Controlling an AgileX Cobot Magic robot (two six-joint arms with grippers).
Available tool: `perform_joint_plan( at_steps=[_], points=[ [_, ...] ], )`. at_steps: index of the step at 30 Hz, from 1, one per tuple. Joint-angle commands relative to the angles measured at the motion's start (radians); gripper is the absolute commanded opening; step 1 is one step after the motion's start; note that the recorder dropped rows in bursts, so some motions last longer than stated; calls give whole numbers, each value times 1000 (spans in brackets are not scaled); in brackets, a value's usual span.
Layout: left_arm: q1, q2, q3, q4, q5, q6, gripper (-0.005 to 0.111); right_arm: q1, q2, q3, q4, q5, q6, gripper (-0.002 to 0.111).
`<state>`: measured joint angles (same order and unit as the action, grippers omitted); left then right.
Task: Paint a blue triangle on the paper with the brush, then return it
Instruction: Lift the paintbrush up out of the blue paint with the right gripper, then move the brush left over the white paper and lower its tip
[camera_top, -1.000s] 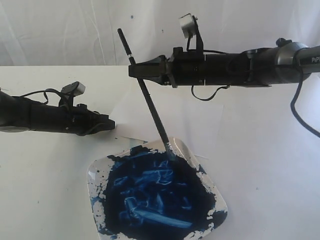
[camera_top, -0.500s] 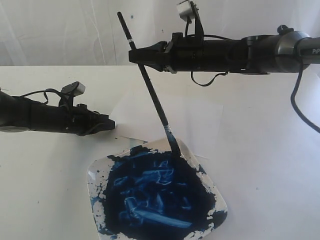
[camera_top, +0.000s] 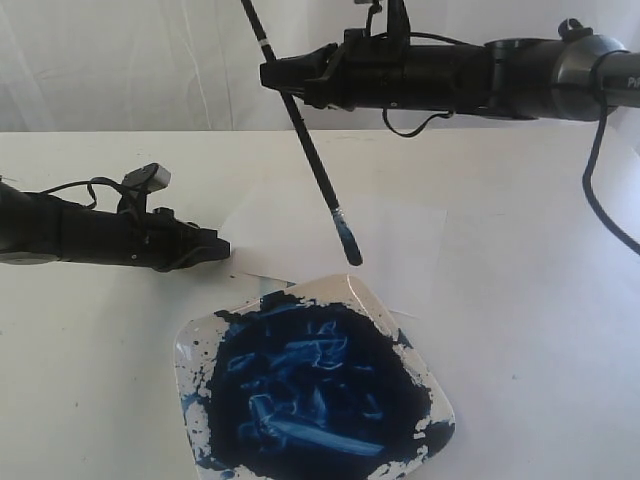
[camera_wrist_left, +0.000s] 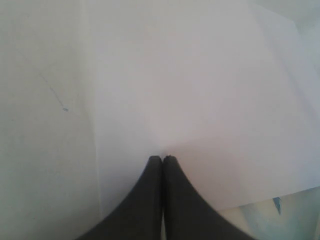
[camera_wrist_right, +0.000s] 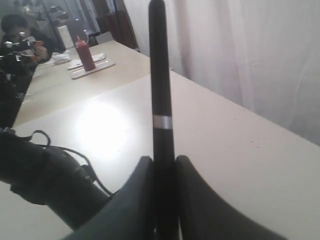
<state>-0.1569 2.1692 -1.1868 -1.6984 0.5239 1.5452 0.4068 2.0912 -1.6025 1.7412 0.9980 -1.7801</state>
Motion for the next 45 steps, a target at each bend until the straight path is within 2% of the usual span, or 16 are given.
perform_joint_plan(
  at_steps=[1,20,29,45],
  points=[
    [-6,4,-2,2,-2,2,0,1,-2,-30,3,-60,-51,0],
    [-6,4,-2,2,-2,2,0,1,23,-71,3,-203,-103,0],
    [-6,4,-2,2,-2,2,0,44,136,-199,3,-201,-103,0],
    [-6,4,-2,2,-2,2,0,159,309,-455,3,-351,-101,0]
  ],
)
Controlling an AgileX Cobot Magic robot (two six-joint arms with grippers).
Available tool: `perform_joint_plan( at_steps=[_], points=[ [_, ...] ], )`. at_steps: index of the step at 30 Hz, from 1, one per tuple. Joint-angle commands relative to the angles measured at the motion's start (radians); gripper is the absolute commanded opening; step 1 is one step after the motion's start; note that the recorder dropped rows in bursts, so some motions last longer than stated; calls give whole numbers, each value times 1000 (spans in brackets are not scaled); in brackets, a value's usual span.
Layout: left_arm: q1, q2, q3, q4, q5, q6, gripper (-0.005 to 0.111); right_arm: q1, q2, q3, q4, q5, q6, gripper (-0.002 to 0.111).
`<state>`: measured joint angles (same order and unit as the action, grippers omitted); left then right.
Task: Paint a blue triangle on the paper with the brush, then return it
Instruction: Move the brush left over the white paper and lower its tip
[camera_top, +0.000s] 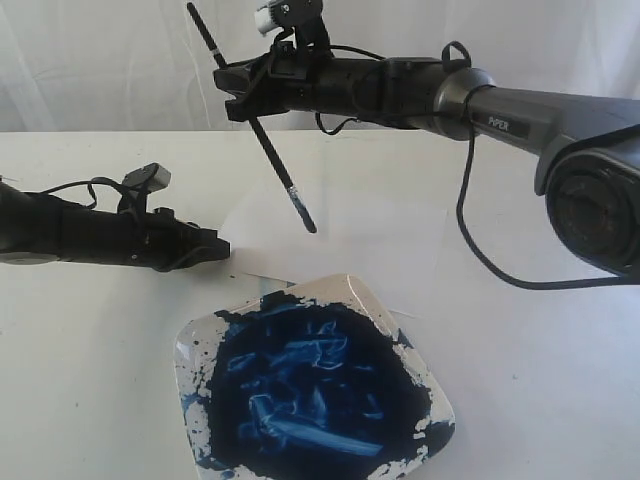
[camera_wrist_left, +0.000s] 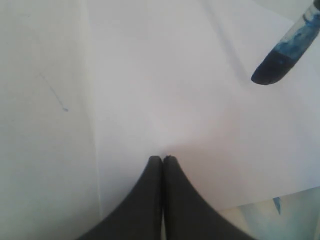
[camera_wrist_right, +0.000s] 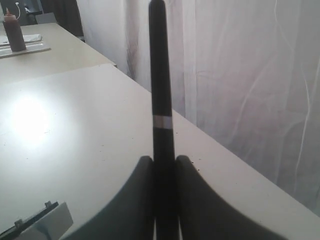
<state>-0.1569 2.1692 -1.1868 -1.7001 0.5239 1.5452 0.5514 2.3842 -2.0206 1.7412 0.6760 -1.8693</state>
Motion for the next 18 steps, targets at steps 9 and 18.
perform_joint_plan(
  at_steps=[9,18],
  points=[
    [-6,4,-2,4,-2,2,0,56,54,-96,3,-79,1,0],
    [-6,4,-2,4,-2,2,0,73,55,-101,3,-91,12,0]
  ],
)
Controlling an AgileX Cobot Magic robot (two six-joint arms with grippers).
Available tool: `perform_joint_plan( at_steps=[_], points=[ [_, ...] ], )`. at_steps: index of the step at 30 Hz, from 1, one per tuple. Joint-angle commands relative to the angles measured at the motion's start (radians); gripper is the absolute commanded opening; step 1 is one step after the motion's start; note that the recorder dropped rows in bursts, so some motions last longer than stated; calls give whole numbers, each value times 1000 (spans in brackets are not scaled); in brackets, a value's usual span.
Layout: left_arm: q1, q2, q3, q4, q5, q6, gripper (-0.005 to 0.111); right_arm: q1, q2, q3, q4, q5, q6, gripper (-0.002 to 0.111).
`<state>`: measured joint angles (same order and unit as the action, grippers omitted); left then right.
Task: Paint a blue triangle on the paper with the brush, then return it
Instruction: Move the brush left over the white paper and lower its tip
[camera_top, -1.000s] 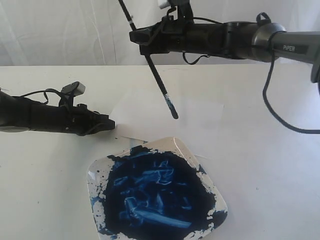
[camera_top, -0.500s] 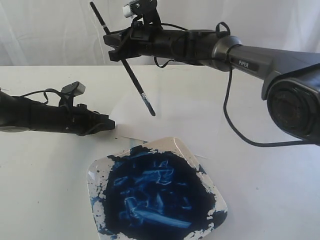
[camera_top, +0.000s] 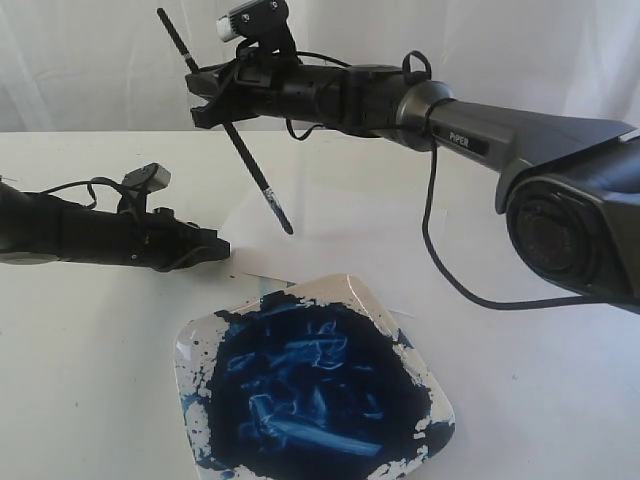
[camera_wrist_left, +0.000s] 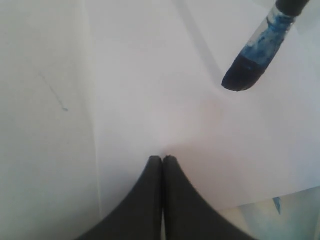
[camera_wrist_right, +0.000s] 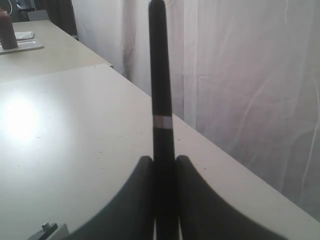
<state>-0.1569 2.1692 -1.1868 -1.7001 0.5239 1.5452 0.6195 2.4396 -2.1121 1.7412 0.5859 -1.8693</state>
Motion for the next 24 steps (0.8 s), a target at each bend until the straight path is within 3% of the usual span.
perform_joint_plan(
  at_steps=[1,24],
  points=[
    [-6,4,-2,4,-2,2,0,5,0,-9,3,0,17,0],
    [-6,4,-2,15,-9,3,0,19,13,-9,3,-15,41,0]
  ],
)
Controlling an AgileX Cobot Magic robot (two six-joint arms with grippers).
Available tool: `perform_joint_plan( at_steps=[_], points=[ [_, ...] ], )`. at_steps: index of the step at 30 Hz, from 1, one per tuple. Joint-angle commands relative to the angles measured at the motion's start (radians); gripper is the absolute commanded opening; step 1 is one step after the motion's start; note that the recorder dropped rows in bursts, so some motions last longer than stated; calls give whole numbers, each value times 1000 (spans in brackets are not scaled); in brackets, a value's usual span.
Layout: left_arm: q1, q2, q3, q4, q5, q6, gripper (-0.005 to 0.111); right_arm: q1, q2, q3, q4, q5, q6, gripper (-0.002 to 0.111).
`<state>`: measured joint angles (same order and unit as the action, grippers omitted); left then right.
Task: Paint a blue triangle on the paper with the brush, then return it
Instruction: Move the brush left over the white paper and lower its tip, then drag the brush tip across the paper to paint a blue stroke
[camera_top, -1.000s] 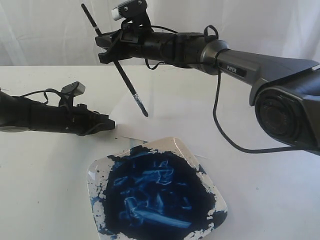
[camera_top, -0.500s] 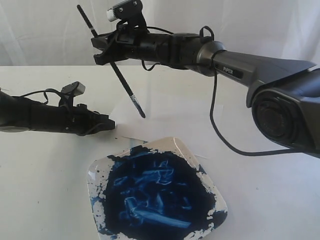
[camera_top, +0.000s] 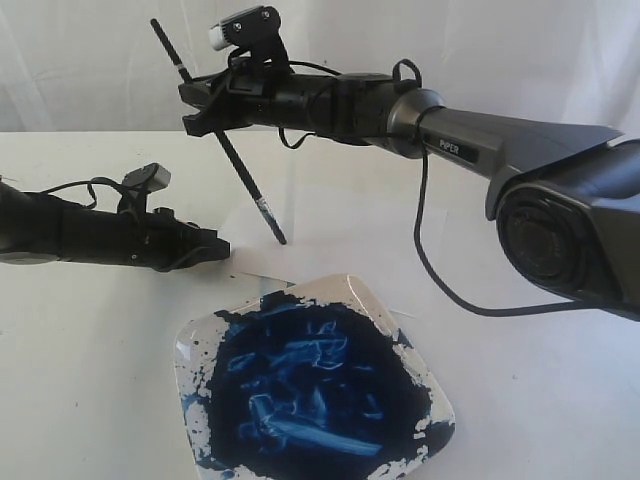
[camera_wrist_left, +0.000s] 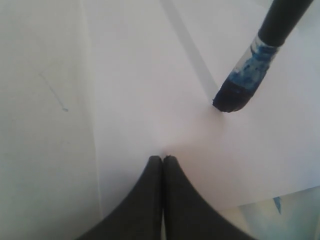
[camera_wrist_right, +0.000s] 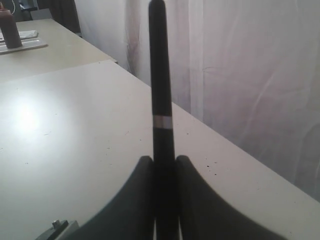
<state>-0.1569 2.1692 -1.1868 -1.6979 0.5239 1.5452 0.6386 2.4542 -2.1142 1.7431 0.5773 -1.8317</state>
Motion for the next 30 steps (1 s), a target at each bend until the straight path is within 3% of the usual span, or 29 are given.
perform_joint_plan(
  at_steps=[1,30],
  points=[
    [-6,4,-2,13,-9,3,0,0,-1,-7,1,-12,3,0],
    [-6,4,-2,13,-9,3,0,-2,-1,-7,1,-117,-102,0]
  ],
)
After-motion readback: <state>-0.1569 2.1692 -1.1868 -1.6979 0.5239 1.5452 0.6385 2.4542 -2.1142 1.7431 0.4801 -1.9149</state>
